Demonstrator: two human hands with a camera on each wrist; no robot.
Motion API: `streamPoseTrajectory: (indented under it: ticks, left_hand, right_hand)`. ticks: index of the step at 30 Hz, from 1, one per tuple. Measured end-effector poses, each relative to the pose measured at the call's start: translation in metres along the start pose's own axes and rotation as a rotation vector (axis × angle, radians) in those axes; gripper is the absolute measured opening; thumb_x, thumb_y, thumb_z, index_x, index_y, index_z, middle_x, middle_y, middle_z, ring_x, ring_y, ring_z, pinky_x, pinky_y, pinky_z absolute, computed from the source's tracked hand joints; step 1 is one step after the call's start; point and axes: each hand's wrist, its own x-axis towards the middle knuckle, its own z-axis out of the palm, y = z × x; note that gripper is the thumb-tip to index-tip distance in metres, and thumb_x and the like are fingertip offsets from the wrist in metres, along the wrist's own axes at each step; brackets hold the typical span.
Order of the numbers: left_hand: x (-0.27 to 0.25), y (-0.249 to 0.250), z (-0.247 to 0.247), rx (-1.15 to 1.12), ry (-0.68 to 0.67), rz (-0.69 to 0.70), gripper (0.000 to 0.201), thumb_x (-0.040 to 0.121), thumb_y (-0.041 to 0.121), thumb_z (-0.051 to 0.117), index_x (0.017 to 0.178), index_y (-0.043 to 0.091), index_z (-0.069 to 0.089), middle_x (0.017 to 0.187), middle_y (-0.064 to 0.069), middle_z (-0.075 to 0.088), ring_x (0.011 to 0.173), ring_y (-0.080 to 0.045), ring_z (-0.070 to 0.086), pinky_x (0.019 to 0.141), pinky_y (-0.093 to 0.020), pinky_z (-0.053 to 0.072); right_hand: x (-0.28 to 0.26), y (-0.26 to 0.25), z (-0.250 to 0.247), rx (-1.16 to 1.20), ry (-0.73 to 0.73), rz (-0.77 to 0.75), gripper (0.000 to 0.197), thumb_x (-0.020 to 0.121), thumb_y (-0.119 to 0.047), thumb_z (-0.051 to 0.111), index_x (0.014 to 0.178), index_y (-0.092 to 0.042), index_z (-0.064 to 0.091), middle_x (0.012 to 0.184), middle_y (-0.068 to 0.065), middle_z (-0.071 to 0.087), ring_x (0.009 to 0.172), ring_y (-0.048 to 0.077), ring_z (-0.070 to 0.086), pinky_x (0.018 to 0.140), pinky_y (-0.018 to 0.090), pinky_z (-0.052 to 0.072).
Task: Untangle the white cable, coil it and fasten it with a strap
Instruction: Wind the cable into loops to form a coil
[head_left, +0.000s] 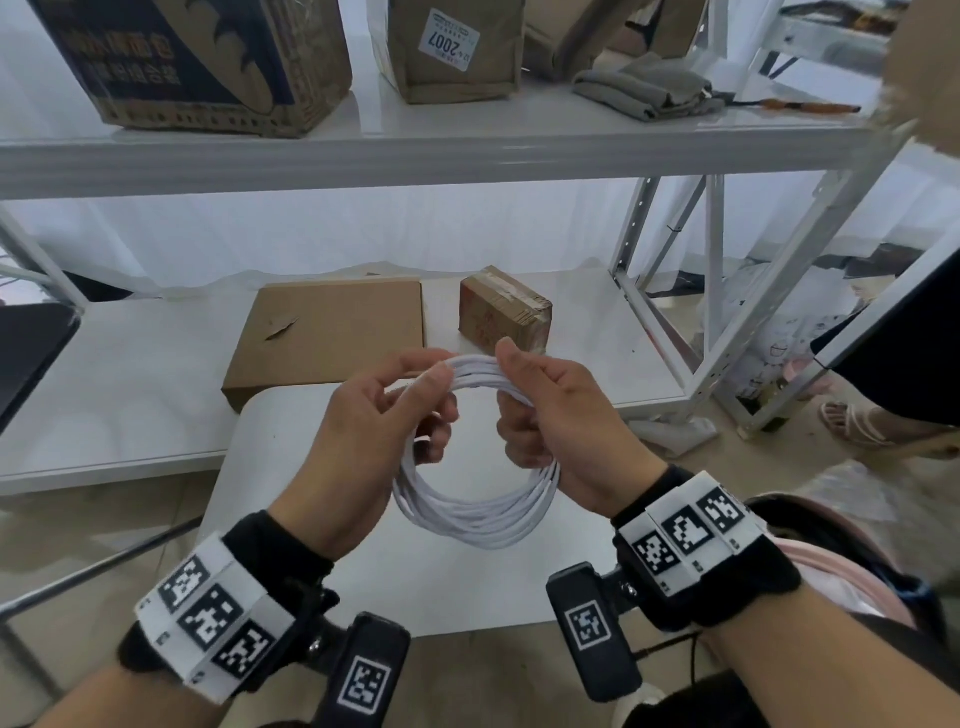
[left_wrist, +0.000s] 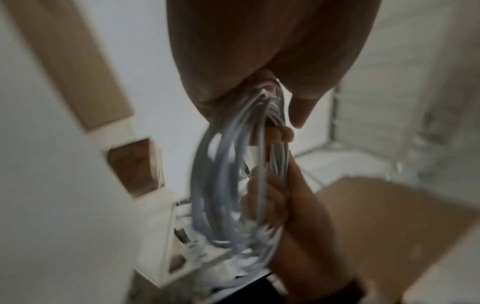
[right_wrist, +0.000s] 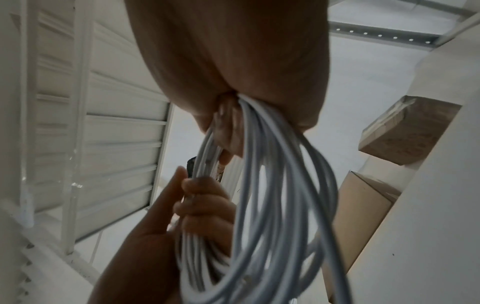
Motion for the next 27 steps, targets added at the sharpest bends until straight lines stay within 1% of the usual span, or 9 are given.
streamPoseTrajectory:
  ticks: [3,7,11,14,16,19,22,25,27]
  left_hand:
    - [-0.002,-0.005,0.006,0.192,0.080,0.111,0.023,0.100,0.032,0.054,0.111,0.022,0.071,0.063,0.000,0.051,0.051,-0.011,0.042,0.045,-0.022,0.036]
    - [0.001,-0.007,0.010,0.140,0.196,0.103,0.026,0.102,0.032,0.053,0.099,0.022,0.077,0.053,0.008,0.035,0.047,-0.009,0.028,0.044,-0.021,0.026]
    - [0.000,-0.005,0.012,0.106,0.197,0.068,0.031,0.103,0.033,0.052,0.088,0.019,0.076,0.052,0.005,0.027,0.045,-0.012,0.022,0.044,-0.023,0.020]
    - [-0.002,-0.006,0.008,0.042,0.209,-0.036,0.043,0.102,0.039,0.052,0.066,0.015,0.055,0.051,0.005,0.026,0.043,-0.011,0.020,0.043,-0.021,0.019]
    - [-0.004,-0.005,0.003,0.012,0.237,-0.063,0.045,0.101,0.041,0.052,0.065,0.016,0.043,0.049,0.007,0.026,0.042,-0.010,0.021,0.040,-0.020,0.020]
    - [-0.007,-0.006,-0.002,0.020,0.283,-0.011,0.046,0.100,0.037,0.057,0.065,0.011,0.040,0.048,0.005,0.025,0.041,-0.012,0.019,0.040,-0.019,0.020]
    - [-0.013,-0.008,-0.007,-0.008,0.320,-0.008,0.051,0.099,0.031,0.060,0.056,0.020,0.035,0.048,0.006,0.025,0.042,-0.012,0.018,0.041,-0.020,0.019]
    - [-0.020,-0.007,-0.016,-0.052,0.287,-0.062,0.040,0.099,0.031,0.059,0.066,0.018,0.043,0.054,0.004,0.027,0.048,-0.013,0.019,0.045,-0.024,0.019]
    - [-0.025,-0.003,-0.024,-0.072,0.274,-0.074,0.032,0.101,0.033,0.056,0.078,0.011,0.056,0.057,0.000,0.035,0.050,-0.013,0.028,0.047,-0.025,0.027]
  right_hand:
    - [0.001,0.002,-0.003,0.041,0.025,0.042,0.045,0.101,-0.039,0.052,0.060,-0.024,0.059,0.069,0.009,0.013,0.053,0.015,0.012,0.048,0.027,0.011]
    - [0.001,0.003,0.002,0.009,-0.017,0.071,0.047,0.099,-0.048,0.051,0.063,-0.020,0.060,0.067,0.008,0.013,0.053,0.016,0.012,0.051,0.030,0.011]
    - [0.001,0.003,0.002,-0.044,-0.047,0.063,0.052,0.099,-0.052,0.048,0.088,-0.004,0.067,0.064,0.007,0.015,0.051,0.016,0.014,0.048,0.027,0.013]
    - [0.002,0.007,0.005,-0.064,-0.046,0.054,0.051,0.100,-0.048,0.047,0.087,-0.001,0.061,0.058,0.002,0.023,0.046,0.014,0.018,0.045,0.023,0.017]
    - [0.002,0.009,0.010,-0.085,-0.043,0.038,0.048,0.101,-0.046,0.048,0.082,-0.002,0.057,0.055,0.000,0.025,0.045,0.013,0.018,0.045,0.023,0.017]
    - [0.004,0.012,0.019,-0.098,-0.055,0.021,0.050,0.100,-0.048,0.047,0.081,-0.003,0.059,0.054,0.000,0.025,0.046,0.014,0.018,0.046,0.025,0.016]
    - [0.004,0.016,0.028,-0.124,-0.048,0.039,0.056,0.098,-0.055,0.046,0.081,-0.005,0.063,0.054,0.000,0.025,0.047,0.015,0.018,0.047,0.027,0.015]
    - [0.006,0.021,0.038,-0.147,-0.017,0.034,0.052,0.100,-0.052,0.045,0.074,-0.009,0.057,0.053,-0.002,0.026,0.045,0.014,0.018,0.046,0.026,0.015]
    - [0.009,0.024,0.045,-0.114,0.025,0.032,0.048,0.101,-0.048,0.048,0.071,-0.010,0.052,0.052,-0.003,0.025,0.044,0.013,0.017,0.045,0.025,0.013]
